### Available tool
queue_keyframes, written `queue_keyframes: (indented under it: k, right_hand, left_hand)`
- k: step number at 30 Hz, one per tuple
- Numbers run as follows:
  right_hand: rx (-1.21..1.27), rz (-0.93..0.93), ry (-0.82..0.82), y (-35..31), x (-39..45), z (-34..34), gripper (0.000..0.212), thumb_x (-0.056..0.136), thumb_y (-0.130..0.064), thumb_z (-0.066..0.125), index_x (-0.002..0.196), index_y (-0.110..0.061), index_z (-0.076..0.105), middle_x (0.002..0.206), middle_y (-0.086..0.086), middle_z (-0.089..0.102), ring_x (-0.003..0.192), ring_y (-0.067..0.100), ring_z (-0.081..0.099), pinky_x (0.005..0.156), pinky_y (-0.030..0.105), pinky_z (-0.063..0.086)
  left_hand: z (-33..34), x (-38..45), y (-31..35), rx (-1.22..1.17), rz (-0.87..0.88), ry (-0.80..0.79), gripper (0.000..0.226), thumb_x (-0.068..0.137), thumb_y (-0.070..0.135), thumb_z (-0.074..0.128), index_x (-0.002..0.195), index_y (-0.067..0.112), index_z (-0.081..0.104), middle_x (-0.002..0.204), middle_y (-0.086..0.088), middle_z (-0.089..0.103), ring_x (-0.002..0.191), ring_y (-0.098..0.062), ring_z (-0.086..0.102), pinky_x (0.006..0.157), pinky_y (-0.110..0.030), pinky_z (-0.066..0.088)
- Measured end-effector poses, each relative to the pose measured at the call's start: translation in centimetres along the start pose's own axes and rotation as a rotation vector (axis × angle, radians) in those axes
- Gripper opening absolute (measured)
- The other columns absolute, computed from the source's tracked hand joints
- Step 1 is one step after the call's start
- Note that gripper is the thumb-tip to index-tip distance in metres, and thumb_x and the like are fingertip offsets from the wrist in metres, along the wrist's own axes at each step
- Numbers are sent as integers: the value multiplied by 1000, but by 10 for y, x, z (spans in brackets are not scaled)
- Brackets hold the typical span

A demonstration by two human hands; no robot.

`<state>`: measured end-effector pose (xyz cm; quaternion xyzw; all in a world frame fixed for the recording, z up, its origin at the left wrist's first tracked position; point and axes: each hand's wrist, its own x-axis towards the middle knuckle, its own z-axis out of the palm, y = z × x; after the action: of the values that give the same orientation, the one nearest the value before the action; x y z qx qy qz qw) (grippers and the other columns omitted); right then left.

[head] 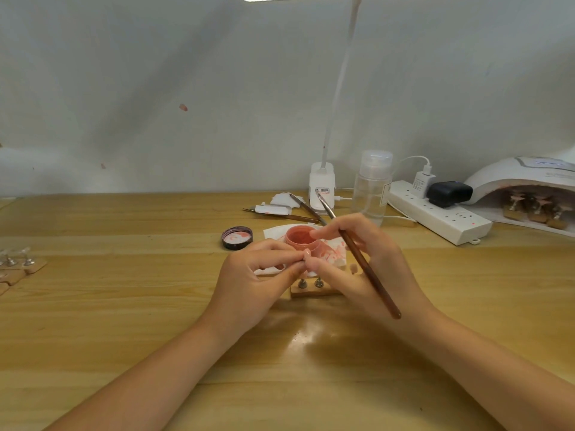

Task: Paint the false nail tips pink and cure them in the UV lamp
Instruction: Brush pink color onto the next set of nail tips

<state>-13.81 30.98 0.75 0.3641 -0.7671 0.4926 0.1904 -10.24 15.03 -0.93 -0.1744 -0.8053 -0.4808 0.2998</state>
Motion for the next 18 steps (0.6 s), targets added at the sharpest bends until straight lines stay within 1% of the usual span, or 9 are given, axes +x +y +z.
queue_keyframes:
  k: [1,3,5,8,11,14,16,18]
  right_hand:
    - [-7,-11,-30,1,0,1,34,71,-20,78,92,-28,54,88,-31,58,90,-16,56,80,8,44]
    - [4,-33,-54,3,-1,2,33,70,-17,79,93,-23,55,89,-29,58,91,-16,57,83,8,43]
    - [15,-33,-54,4,-1,2,29,72,-15,77,92,-18,58,89,-26,59,90,-12,58,82,11,45]
    - [11,-9,-53,5,0,2,24,74,-18,74,92,-19,58,87,-20,61,89,-6,61,80,18,50]
    - [14,-18,-48,4,1,2,23,74,-18,74,91,-21,58,85,-18,62,87,-2,62,77,17,50]
    - [36,-9,6,3,5,-6,23,74,-18,73,88,-25,56,84,-12,65,82,-1,63,70,11,47]
    - [50,13,62,5,7,-18,21,73,-24,70,88,-25,54,85,-8,65,81,0,64,69,10,47]
    - [37,52,109,11,3,-34,20,73,-28,67,88,-25,54,84,-8,66,81,0,64,69,9,47]
  left_hand:
    - [0,0,0,3,8,-7,20,71,24,66,92,25,68,83,14,66,82,-2,61,73,-11,46]
    - [0,0,0,1,14,-14,22,71,25,66,93,25,67,82,18,66,82,1,62,74,-10,46]
    - [-1,0,0,-14,10,-20,22,71,24,66,93,23,68,81,17,66,81,2,62,73,-11,46]
    - [0,0,0,-35,-11,-45,17,72,24,66,88,22,71,80,14,68,79,2,61,71,-9,44]
    - [-1,0,2,-62,-45,-78,15,72,26,67,85,24,72,78,13,70,77,2,62,71,-10,44]
    - [-2,1,2,-36,-84,-78,21,66,28,70,87,26,71,81,11,70,78,0,61,72,-10,44]
    - [-2,1,2,-15,-109,-64,21,63,32,71,83,27,71,80,10,69,79,0,59,71,-6,41]
    - [-1,1,1,23,-122,-76,18,61,36,71,78,29,69,77,8,68,79,-1,57,70,-4,38]
